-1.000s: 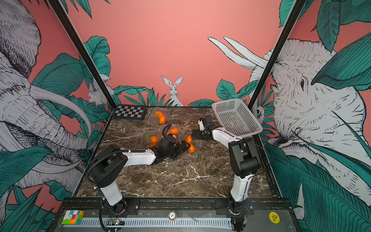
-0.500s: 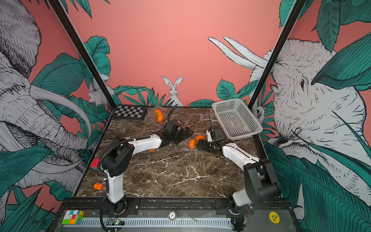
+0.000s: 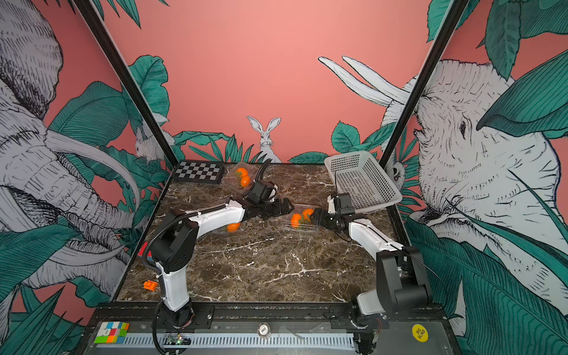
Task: Take oranges out of containers
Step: Move the packing box to the center of the board, then open the packing box at the center of the board.
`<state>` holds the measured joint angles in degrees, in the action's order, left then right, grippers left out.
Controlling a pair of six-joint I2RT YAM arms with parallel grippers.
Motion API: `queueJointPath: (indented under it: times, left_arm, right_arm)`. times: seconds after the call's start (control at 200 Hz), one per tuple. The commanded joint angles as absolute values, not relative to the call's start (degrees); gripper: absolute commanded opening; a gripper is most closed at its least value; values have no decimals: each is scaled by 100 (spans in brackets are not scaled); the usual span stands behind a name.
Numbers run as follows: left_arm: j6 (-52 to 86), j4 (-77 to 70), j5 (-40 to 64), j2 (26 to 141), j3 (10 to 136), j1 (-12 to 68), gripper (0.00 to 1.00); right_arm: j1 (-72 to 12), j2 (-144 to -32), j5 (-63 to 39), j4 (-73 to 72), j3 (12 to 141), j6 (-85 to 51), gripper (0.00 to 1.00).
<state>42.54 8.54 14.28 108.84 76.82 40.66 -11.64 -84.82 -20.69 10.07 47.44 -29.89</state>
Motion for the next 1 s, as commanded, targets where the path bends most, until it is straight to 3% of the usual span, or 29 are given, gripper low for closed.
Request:
queueJointPath:
  times: [0.0,0.095,0.32,0.45,0.555,0.995]
  left_arm:
    - [3847,1210,1552,10703,7701,4052,99]
    - [3750,1347,1539,10752,7769,4052,99]
    - [3508,1735,1609,10811,8011,3846,99]
    - [3189,2144,1494,10942,8243,3841,99]
    - [3096,2118,1389,10932,8202,3833,99]
    - [2992,1725,1713,11127,8063,3829,99]
  right_arm:
    - [-1207,-8743,-2432,410,4831,-3101,83]
    - [-1431,-8859,-2536,67,4759,-3422,78]
    - [-2013,-8445,-2642,-454,4353,-4092,77]
    - [-1535,-7901,-2452,-157,3975,-3873,81]
    - [-1056,-7837,-2890,-465,3660,-3881,80]
    - [-1209,-8309,-3784,-2245,3305,-4796,74]
